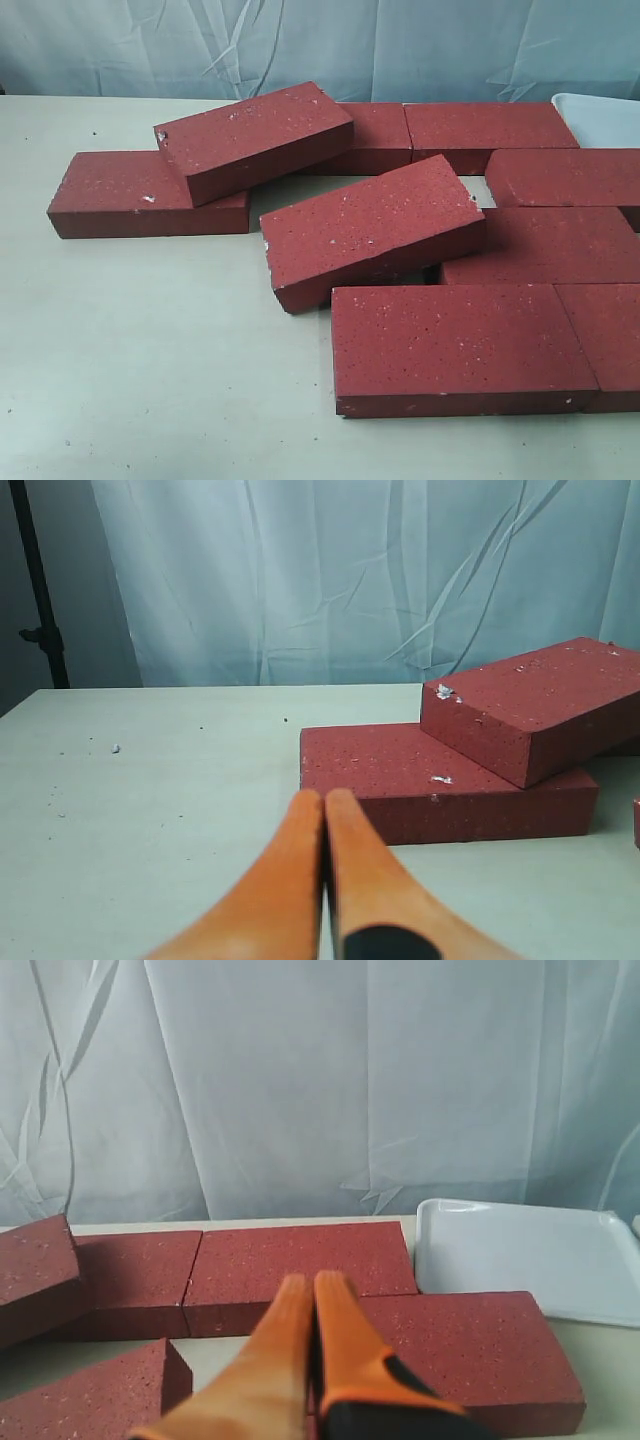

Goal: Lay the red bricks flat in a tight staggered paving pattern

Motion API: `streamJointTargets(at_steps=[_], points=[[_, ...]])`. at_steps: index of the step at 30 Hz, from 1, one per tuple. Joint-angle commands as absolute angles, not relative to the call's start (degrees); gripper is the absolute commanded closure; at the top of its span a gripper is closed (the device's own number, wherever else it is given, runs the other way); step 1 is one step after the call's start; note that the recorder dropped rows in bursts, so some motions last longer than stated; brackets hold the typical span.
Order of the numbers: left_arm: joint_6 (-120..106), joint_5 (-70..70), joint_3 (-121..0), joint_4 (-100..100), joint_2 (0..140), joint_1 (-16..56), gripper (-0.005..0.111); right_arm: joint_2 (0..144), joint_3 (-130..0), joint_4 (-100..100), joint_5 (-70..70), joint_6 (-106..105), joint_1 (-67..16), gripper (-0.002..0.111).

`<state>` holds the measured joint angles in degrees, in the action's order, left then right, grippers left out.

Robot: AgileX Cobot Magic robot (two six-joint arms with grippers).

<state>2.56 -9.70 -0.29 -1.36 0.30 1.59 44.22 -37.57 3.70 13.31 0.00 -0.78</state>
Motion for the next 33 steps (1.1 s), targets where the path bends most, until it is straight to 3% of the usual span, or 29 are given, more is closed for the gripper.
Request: streamJointTargets(at_steps=[1,14,24,33], points=[[2.6,-8.9,0.0,-1.4,0.0,1.8,0.107,49.2,-39.8,4.6,12.4,0.0,-0.6,0.109],[2.6,-8.9,0.0,-1.4,0.0,1.8,0.107,51.1,-40.2,10.6,16.6,0.0,-0.6,0.109],[2.6,-8.9,0.0,-1.4,0.0,1.8,0.107,56.5,-55.1,11.2,35.0,-5.1,-1.0,0.109],[2.6,-8.9,0.0,-4.1,0.0,1.8,0.107,71.5,-66.7,10.9,41.4,-10.5,-11.6,0.109]])
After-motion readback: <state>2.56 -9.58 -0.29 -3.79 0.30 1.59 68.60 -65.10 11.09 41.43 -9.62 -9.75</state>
